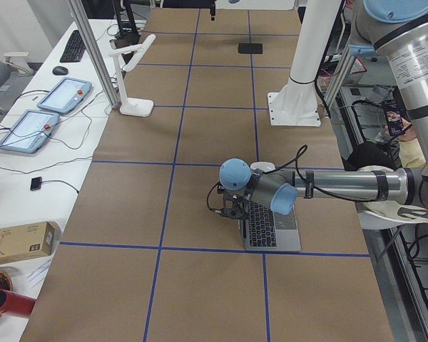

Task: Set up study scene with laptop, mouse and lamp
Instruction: 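Grasp the silver laptop's edge with the left gripper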

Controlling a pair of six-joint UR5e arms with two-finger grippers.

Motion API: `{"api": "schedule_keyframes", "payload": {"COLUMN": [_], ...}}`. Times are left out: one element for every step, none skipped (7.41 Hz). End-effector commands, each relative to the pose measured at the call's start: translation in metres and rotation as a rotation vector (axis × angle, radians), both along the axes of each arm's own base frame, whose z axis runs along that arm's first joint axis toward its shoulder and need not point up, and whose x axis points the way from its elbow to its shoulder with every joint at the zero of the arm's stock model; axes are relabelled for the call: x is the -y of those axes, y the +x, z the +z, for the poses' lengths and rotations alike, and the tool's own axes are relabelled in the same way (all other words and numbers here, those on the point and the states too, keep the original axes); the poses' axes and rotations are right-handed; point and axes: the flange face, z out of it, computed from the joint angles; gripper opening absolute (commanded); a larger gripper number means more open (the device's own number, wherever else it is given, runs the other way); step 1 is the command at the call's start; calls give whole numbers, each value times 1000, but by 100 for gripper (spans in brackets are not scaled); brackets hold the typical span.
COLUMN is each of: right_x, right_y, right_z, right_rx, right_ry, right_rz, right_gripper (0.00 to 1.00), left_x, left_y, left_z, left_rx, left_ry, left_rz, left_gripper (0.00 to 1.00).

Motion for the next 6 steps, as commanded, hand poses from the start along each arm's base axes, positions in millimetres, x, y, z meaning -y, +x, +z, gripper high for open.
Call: {"api": "schedule_keyframes", "payload": {"right_x": [0,0,0,0,0,-3], "right_y": [0,0,0,0,0,1], "right_z": [-1,0,-1,0,-1,2], "right_rx": [0,1,2,1,3,9], "right_ry": [1,-1,1,-1,0,-7], "right_rz": [0,0,0,0,-1,-1], "right_gripper": [100,100,100,100,100,100], "left_x": [0,0,1,3,11,18], "left_y": [2,2,3,4,6,11], "left_z": [0,0,-2,-3,-15,-26], "left_rx": [-1,2,-1,-9,-36,-101], "left_ry": [-10,-20,-17,-5,8,9], "left_rz": [-2,-7,-8,-2,3,31], "left_gripper": [32,3,0,0,0,0]}}
